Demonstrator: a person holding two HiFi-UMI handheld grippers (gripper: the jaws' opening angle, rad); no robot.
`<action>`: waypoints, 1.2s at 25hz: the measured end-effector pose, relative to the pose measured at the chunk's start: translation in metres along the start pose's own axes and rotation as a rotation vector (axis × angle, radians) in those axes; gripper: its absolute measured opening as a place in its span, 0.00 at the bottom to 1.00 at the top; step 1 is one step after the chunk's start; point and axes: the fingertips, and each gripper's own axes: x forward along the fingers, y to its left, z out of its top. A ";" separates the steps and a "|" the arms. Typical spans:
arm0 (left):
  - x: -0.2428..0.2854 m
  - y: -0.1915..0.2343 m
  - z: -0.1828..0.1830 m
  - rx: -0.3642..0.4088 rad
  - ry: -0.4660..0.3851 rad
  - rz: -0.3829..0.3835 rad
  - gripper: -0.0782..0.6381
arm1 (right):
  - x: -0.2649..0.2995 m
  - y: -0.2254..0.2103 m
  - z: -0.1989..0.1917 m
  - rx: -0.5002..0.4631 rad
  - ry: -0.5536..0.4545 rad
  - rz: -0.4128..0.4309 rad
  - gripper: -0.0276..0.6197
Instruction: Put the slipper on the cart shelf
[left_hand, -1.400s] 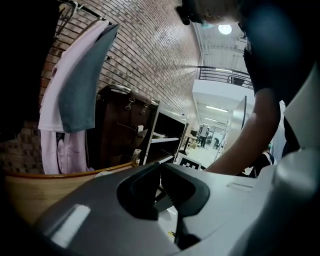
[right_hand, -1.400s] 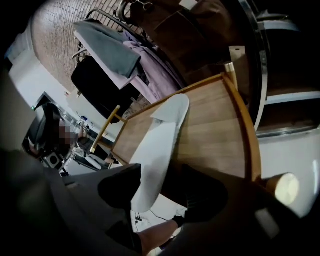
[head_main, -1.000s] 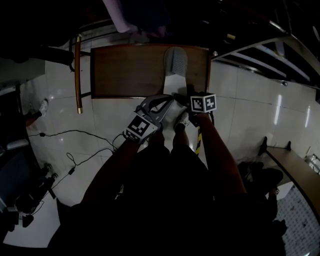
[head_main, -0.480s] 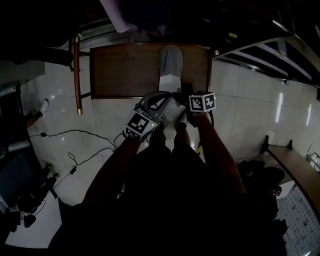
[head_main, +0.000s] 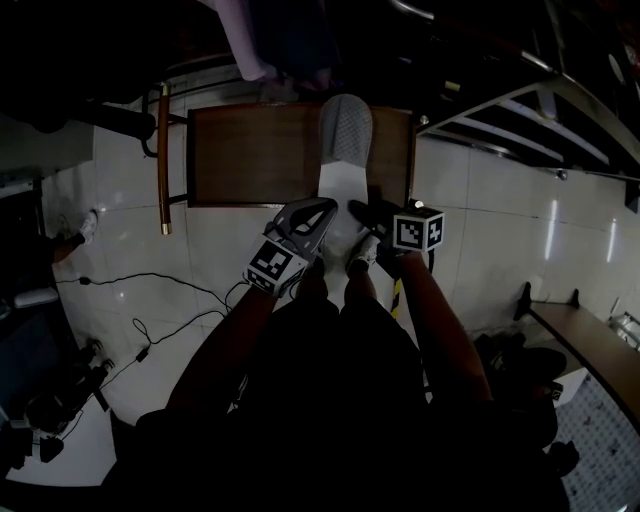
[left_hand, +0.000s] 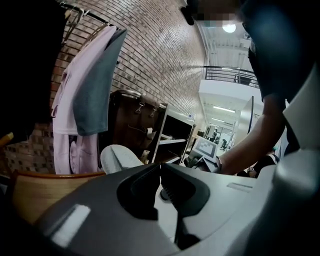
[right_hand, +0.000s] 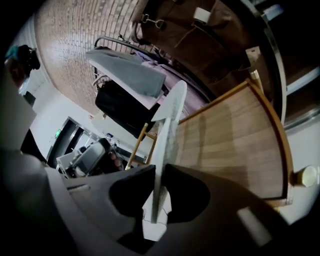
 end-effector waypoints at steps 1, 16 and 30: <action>-0.004 -0.003 0.005 0.005 -0.011 0.000 0.12 | -0.007 0.011 0.003 -0.018 -0.013 0.009 0.14; -0.053 -0.070 0.114 0.061 -0.105 -0.038 0.12 | -0.113 0.150 0.061 -0.416 -0.235 -0.026 0.14; -0.057 -0.117 0.177 0.121 -0.194 -0.108 0.12 | -0.195 0.231 0.088 -0.742 -0.446 -0.133 0.14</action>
